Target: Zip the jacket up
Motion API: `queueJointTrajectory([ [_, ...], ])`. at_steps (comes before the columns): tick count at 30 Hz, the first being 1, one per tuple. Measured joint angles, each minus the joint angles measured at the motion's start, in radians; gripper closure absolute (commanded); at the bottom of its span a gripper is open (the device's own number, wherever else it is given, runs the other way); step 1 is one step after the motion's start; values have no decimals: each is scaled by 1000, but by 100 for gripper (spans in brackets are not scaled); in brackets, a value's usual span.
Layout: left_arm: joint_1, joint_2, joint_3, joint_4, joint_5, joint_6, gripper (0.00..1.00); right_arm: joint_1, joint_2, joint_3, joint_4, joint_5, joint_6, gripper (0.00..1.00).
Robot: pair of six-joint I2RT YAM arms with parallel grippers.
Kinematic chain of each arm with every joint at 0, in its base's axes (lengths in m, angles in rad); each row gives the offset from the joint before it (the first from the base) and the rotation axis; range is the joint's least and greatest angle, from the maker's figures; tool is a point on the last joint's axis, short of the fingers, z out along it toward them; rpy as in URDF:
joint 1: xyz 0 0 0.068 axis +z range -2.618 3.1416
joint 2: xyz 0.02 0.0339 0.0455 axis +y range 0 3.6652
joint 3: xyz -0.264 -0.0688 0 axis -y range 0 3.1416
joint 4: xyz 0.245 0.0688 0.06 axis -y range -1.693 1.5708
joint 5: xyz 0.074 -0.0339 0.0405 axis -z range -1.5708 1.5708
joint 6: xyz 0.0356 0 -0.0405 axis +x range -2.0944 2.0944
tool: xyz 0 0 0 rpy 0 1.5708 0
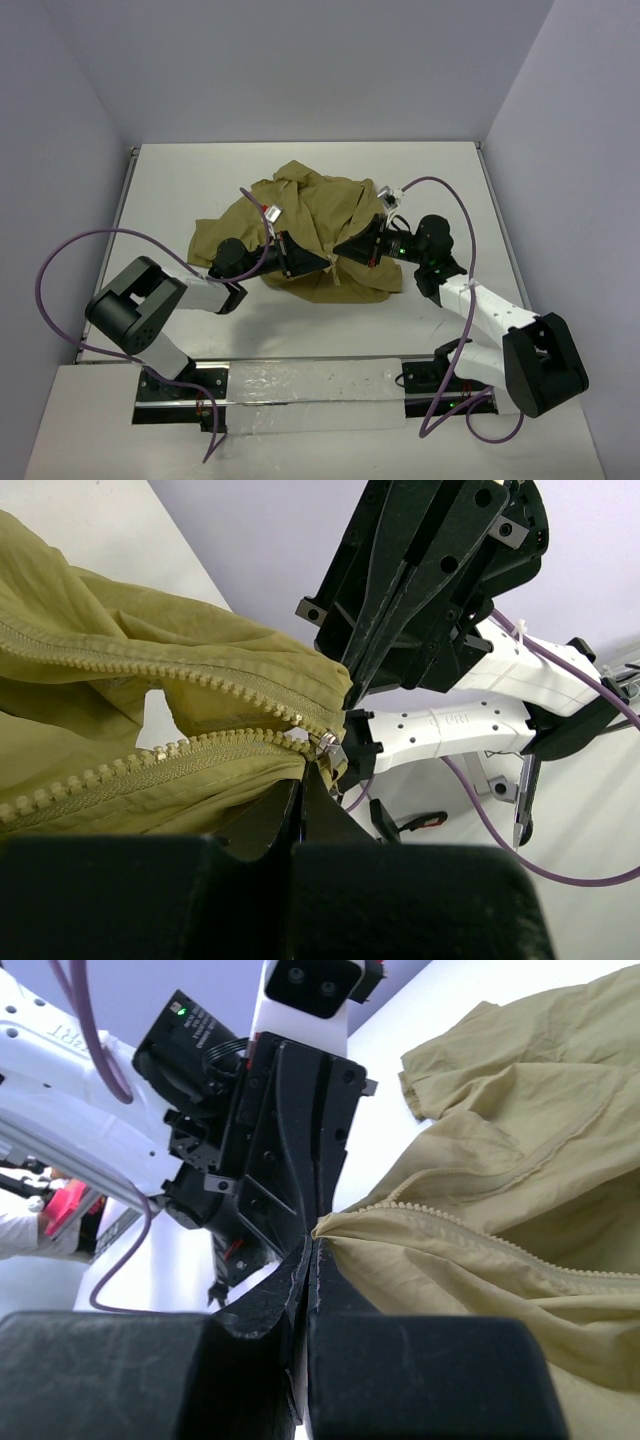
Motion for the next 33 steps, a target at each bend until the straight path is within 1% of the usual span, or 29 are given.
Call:
queueJointTrajectory([
  [6, 0, -6, -9, 0, -23, 1, 100, 0, -12, 0, -37, 39, -17, 100],
  [10, 0, -12, -12, 1, -50, 1, 100, 4, -25, -7, -41, 87, 1, 100],
  [15, 0, -15, -12, 1, -62, 1, 100, 35, -81, -65, -20, 219, 48, 100],
  [19, 0, -15, -12, 0, -65, 1, 100, 64, -105, -87, -4, 293, 66, 100],
  [33, -1, -15, -12, 0, -65, 1, 100, 147, -101, -89, 35, 428, 98, 100],
])
